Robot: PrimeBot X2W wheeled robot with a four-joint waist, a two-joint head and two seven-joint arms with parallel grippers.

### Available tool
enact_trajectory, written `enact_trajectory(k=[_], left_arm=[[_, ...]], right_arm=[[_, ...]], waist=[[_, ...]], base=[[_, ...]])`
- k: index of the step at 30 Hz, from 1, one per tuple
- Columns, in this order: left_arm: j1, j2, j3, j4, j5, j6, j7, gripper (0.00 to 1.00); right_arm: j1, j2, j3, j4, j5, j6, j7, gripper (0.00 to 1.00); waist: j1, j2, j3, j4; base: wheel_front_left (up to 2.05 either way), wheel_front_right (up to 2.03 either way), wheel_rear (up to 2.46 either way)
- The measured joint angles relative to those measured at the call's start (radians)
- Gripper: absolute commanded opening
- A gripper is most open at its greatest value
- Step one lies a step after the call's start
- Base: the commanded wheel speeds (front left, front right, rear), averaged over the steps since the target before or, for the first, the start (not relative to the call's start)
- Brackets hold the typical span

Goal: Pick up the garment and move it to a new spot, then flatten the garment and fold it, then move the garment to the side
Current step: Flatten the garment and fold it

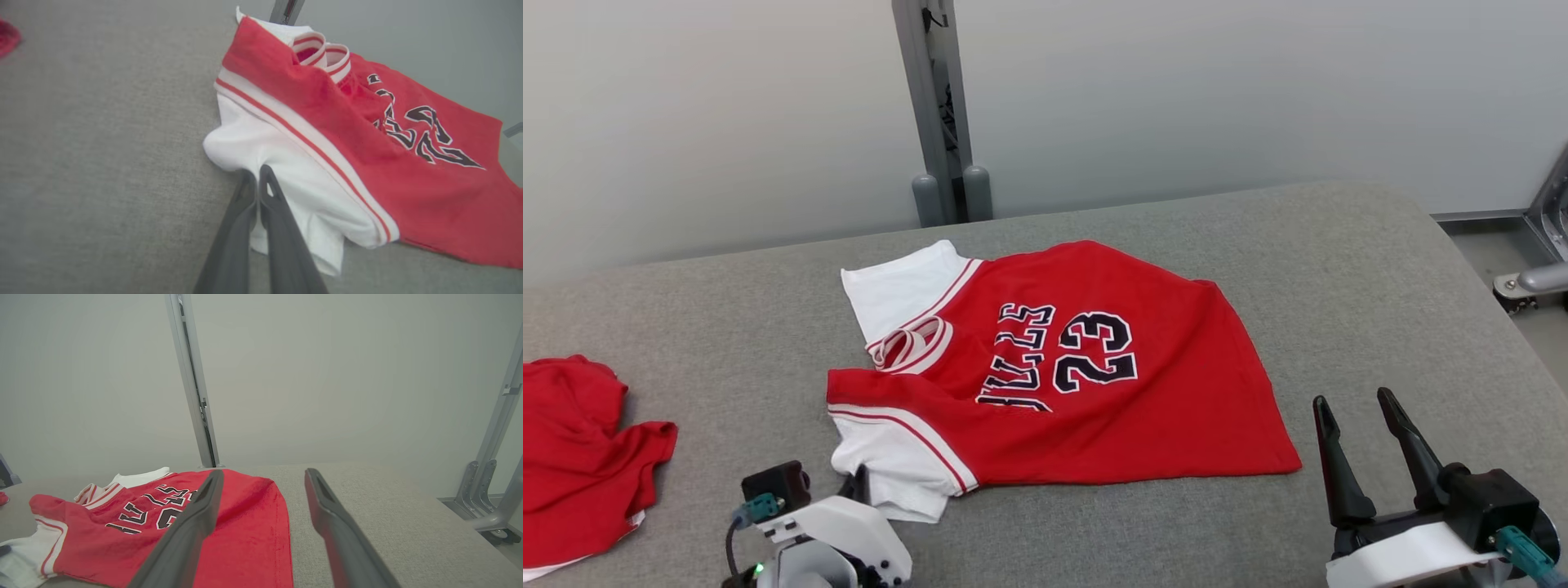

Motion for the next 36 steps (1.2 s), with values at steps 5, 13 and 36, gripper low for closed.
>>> enact_trajectory(k=[5, 13, 36], left_arm=[[0.033, 0.048, 0.103, -0.089, 0.083, 0.048, -0.002, 0.0], [0.086, 0.089, 0.135, -0.269, 0.33, 0.114, -0.003, 0.0], [-0.152, -0.007, -0.177, 0.09, 0.529, 0.033, 0.027, 1.0]], right_arm=[[0.002, 0.0, 0.0, -0.002, 0.009, 0.0, 0.0, 1.0], [0.016, 0.0, 0.0, -0.001, 0.017, 0.0, 0.0, 1.0], [-0.04, -0.001, 0.068, 0.04, 0.031, 0.0, 0.0, 1.0]], waist=[[0.0001, 0.0, -0.021, 0.035], [0.0, 0.0, -0.028, 0.056], [0.0, 0.0, 0.05, -0.196]], base=[[0.0, 0.0, 0.0], [0.0, 0.0, 0.0], [0.0, 0.0, 0.0]])
